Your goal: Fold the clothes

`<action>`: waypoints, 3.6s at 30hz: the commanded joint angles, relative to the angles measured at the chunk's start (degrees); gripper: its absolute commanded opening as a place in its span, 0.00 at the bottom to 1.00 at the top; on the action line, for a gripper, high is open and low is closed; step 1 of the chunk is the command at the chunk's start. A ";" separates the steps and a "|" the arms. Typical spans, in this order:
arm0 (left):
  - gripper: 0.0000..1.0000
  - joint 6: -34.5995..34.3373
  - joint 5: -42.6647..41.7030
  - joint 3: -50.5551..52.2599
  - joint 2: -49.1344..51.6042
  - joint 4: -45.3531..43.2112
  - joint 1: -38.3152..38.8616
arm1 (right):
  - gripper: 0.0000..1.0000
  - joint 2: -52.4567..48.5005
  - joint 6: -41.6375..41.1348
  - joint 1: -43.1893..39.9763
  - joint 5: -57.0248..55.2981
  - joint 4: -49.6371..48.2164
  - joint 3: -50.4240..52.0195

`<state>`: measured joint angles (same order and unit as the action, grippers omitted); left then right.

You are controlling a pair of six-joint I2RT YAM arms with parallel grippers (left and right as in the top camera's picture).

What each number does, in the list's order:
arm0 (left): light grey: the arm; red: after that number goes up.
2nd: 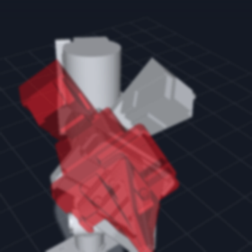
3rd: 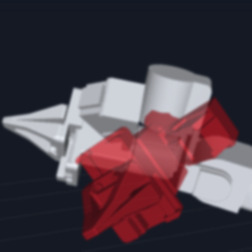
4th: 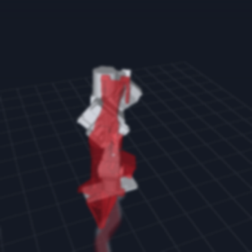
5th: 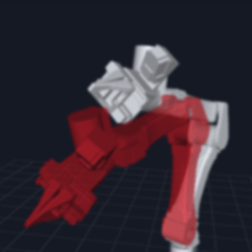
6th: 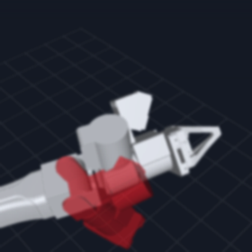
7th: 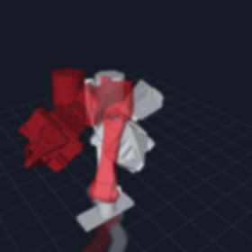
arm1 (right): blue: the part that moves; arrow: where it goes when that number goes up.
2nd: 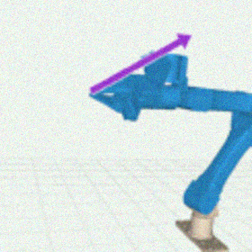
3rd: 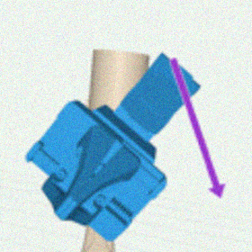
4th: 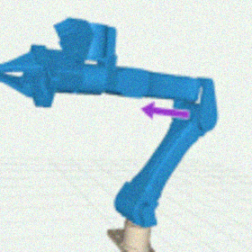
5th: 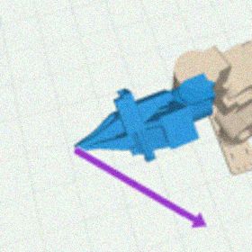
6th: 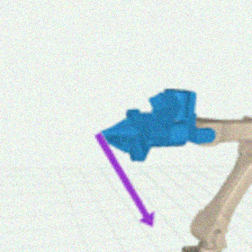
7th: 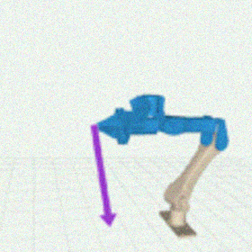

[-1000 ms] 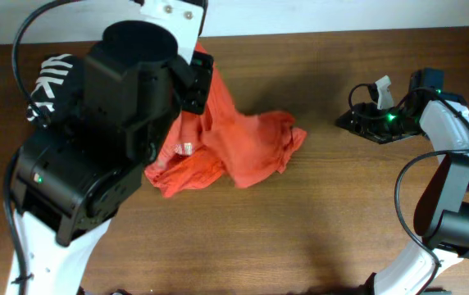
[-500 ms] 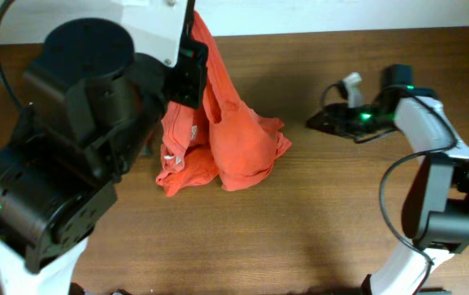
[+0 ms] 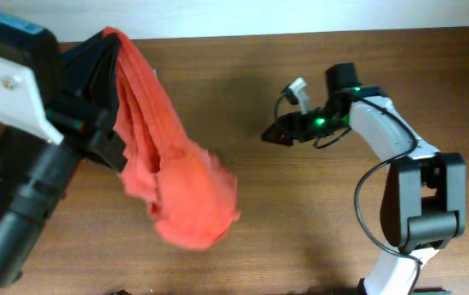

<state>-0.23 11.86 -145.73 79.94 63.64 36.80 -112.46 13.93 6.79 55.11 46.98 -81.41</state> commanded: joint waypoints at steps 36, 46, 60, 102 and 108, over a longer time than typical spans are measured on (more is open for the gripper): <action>0.00 10.45 16.81 -11.96 8.92 -19.69 3.93 | 0.85 34.84 5.35 11.37 -18.32 15.37 -1.90; 0.00 13.88 22.49 -12.04 8.09 -23.85 3.93 | 0.82 27.45 11.72 22.82 -14.40 14.29 -1.90; 0.00 14.05 23.10 -12.04 8.02 -23.52 3.93 | 0.79 27.43 10.36 34.82 -18.49 -2.29 -1.86; 0.00 15.45 26.23 -12.04 7.30 -20.79 5.81 | 0.04 24.55 5.99 31.63 -33.18 -1.33 -1.95; 0.00 19.23 32.35 -12.04 7.30 -21.35 5.81 | 0.04 33.31 0.96 26.69 -43.60 6.05 -2.64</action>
<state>16.12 40.34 -156.73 88.68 43.44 42.37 -84.53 17.87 36.64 17.04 51.55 -83.09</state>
